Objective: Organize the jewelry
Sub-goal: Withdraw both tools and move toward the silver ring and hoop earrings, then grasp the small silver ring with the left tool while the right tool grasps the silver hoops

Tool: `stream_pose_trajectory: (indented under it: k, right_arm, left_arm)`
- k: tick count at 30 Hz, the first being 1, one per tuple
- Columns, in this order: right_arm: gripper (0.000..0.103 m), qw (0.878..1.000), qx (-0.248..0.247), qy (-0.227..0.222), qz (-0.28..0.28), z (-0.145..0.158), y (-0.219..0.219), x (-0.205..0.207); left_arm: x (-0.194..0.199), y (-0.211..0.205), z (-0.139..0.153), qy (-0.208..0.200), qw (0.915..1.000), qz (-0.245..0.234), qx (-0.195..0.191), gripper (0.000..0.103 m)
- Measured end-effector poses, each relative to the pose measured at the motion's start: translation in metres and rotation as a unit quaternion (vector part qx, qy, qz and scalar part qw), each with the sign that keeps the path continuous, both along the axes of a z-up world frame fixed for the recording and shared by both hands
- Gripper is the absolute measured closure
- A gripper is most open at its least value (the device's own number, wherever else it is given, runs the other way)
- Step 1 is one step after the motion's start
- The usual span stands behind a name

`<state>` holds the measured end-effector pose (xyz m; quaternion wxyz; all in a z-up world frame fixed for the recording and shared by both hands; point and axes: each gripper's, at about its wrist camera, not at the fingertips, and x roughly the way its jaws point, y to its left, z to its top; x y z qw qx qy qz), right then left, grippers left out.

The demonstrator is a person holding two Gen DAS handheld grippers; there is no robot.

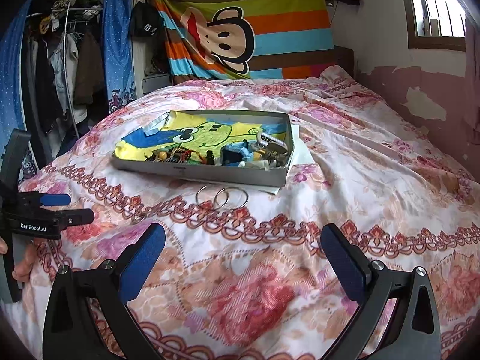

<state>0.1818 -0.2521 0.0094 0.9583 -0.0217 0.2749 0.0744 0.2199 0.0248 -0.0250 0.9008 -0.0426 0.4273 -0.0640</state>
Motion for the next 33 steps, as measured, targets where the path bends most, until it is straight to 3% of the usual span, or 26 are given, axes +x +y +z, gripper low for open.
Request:
stream_pose_trajectory:
  k: [6,14,19,24,33]
  right_arm:
    - [0.001,1.000,0.010,0.018,0.011,-0.003,-0.004,0.041]
    - [0.001,0.997,0.024,0.069,0.032,-0.031,0.000,0.087]
    - [0.003,0.993,0.038,0.097,0.053,-0.046,0.006,0.108]
    - [0.026,0.989,0.034,0.124,0.068,-0.059,0.019,0.125]
    - [0.030,0.987,0.019,0.136,0.078,-0.070,0.035,0.135]
  left_arm:
    - [0.026,-0.006,-0.011,0.035,0.9987,-0.034,-0.018,0.005]
    - [0.053,-0.016,-0.027,0.069,0.9946,-0.076,-0.018,0.044]
    - [0.059,-0.025,-0.036,0.087,0.9892,-0.114,-0.030,0.061]
    - [0.068,-0.024,-0.041,0.094,0.9886,-0.110,-0.039,0.061]
    - [0.069,-0.026,-0.045,0.093,0.9888,-0.113,-0.029,0.063]
